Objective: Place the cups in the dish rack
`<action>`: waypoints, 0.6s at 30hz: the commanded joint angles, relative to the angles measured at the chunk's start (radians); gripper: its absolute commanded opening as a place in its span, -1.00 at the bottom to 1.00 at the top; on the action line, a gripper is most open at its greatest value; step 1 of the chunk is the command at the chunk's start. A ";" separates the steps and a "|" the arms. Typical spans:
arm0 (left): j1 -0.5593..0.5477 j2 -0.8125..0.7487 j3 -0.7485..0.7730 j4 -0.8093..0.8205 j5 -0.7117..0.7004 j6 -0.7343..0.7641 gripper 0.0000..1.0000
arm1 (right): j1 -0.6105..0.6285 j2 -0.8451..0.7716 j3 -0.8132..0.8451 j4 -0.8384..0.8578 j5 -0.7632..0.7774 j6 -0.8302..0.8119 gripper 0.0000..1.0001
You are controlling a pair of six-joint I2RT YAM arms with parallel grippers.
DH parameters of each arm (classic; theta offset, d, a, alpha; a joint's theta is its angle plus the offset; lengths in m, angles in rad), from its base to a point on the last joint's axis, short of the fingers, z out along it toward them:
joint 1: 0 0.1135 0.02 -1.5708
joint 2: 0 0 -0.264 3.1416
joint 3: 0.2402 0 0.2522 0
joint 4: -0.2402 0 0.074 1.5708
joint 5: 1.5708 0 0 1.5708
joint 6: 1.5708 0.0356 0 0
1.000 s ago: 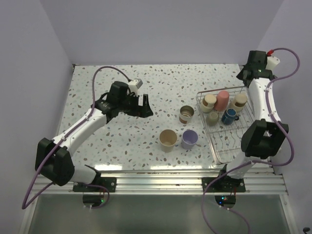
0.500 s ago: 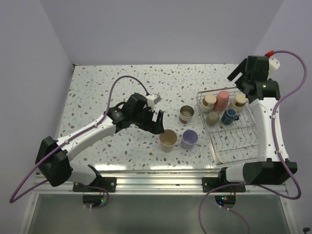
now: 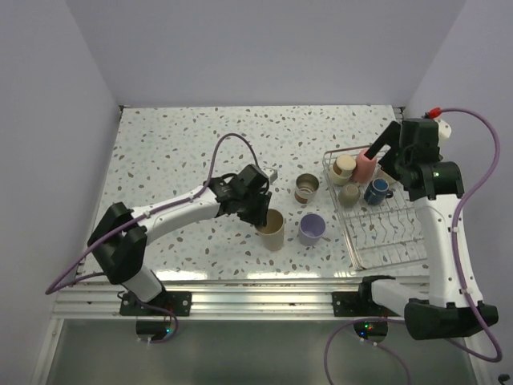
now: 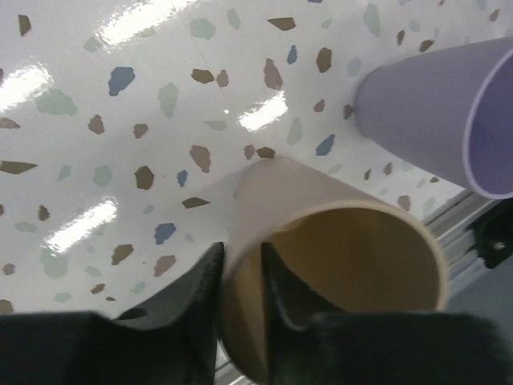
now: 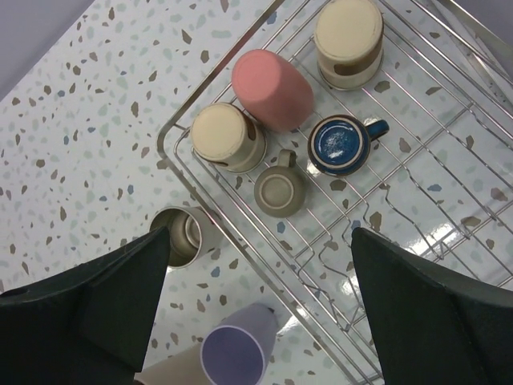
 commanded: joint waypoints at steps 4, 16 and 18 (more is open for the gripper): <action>-0.001 0.057 0.092 0.054 -0.007 -0.035 -1.00 | 0.048 0.003 0.028 -0.004 -0.017 0.004 0.96; 0.279 0.003 0.430 0.003 0.049 -0.005 -1.00 | 0.073 0.109 0.087 0.405 -0.654 0.174 0.97; 0.313 0.000 0.480 0.037 0.086 -0.004 -1.00 | 0.073 0.130 0.012 0.532 -0.767 0.312 0.97</action>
